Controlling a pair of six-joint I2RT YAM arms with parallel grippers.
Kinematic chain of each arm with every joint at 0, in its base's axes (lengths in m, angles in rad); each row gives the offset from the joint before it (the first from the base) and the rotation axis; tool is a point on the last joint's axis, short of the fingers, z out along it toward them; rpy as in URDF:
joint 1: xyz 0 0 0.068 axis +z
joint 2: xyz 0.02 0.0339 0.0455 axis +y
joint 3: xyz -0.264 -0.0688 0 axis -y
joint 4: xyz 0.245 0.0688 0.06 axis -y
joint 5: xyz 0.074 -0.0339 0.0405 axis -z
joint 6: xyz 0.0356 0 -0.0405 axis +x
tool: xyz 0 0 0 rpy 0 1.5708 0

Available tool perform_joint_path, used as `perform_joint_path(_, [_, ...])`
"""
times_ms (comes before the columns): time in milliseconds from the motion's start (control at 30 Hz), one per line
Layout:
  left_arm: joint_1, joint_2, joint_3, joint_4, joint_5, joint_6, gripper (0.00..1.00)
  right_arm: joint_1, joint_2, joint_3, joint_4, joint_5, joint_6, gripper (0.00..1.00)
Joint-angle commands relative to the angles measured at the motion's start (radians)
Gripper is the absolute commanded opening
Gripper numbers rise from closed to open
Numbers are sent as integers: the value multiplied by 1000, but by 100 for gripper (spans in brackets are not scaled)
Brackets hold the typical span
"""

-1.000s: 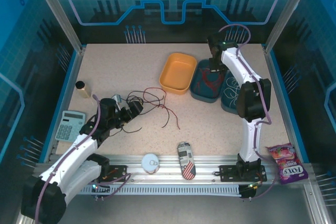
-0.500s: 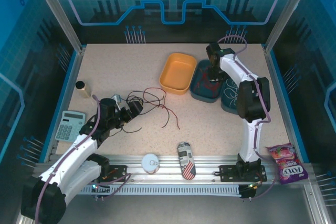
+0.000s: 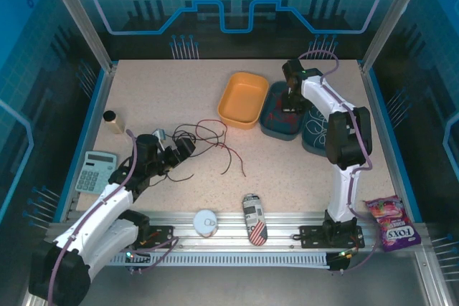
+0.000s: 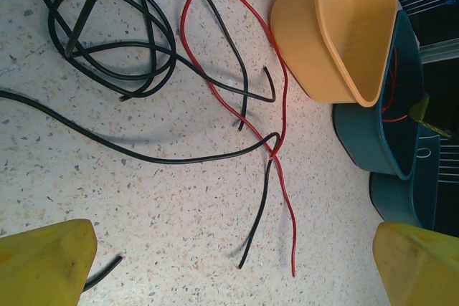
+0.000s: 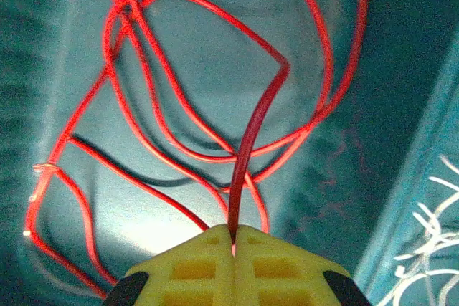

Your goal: Untangle the cables

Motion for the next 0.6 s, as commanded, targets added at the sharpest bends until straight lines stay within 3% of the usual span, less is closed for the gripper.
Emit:
perform_joint_path(0, [10, -5, -10, -18, 1, 13, 99, -7, -28, 7, 42, -120, 34, 2])
perform_joint_path(167, [11, -6, -12, -17, 1, 10, 99, -13, -25, 19, 73, -210, 57, 2])
perform_joint_path(567, [10, -5, -13, -11, 5, 10, 99, -38, 76, 49, -44, -136, 91, 1])
